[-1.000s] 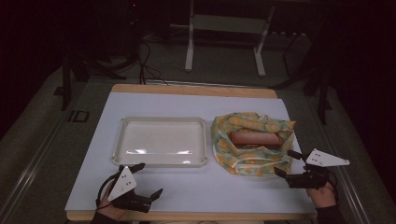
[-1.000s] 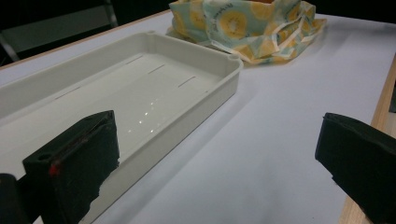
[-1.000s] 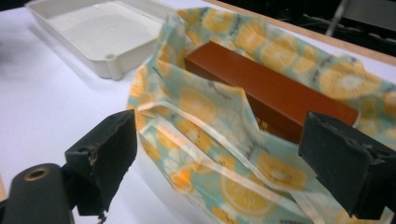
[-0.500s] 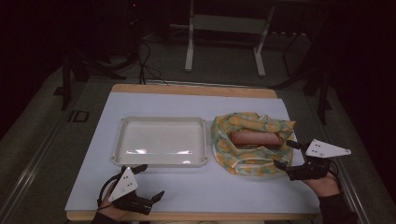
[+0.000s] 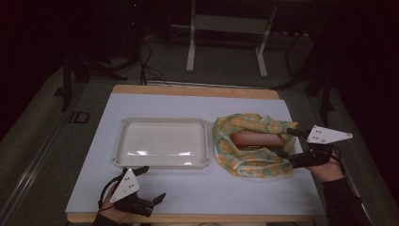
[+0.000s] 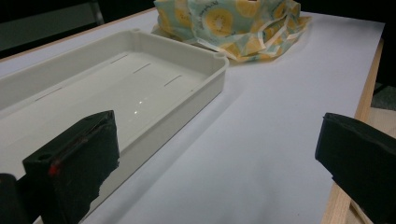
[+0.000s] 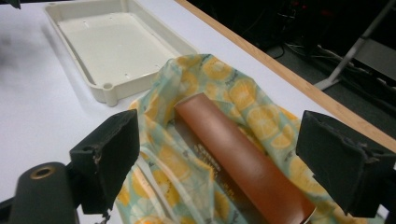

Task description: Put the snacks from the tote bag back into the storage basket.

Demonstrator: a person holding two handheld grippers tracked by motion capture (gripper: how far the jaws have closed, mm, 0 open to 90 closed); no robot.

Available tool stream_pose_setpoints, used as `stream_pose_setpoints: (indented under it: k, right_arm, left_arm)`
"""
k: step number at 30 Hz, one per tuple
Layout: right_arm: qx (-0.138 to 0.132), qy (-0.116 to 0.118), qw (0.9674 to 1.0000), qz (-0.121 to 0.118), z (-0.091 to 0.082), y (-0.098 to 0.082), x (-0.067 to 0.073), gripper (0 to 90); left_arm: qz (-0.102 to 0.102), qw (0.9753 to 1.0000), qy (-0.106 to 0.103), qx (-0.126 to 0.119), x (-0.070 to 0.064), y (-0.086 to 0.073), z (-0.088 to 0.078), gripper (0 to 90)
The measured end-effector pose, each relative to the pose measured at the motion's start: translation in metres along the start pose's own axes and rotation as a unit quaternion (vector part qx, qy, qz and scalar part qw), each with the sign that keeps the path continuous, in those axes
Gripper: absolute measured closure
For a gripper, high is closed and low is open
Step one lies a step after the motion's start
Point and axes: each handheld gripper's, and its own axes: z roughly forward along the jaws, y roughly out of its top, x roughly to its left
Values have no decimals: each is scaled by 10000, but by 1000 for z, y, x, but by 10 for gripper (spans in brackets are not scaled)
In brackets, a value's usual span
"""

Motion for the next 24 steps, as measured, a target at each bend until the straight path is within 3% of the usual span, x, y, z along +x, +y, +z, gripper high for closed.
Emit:
stream_pose_setpoints:
  k: [10,13,17,24]
  right_arm:
    - [78,185,9996,-215,8,14,-20,147]
    - [113,270,9990,-336,12,15,-25,188]
    - [279,331,9980,-457,21,15,-32,220]
    - [690,587,9948,-458,44,11,-46,232]
  left_arm:
    - [-18,10000,18,12,0,0,0,0]
    - [-7,10000,8,20,0,0,0,0]
    - [17,10000,4,35,0,0,0,0]
    - [24,10000,-28,23,-1,-1,0,0]
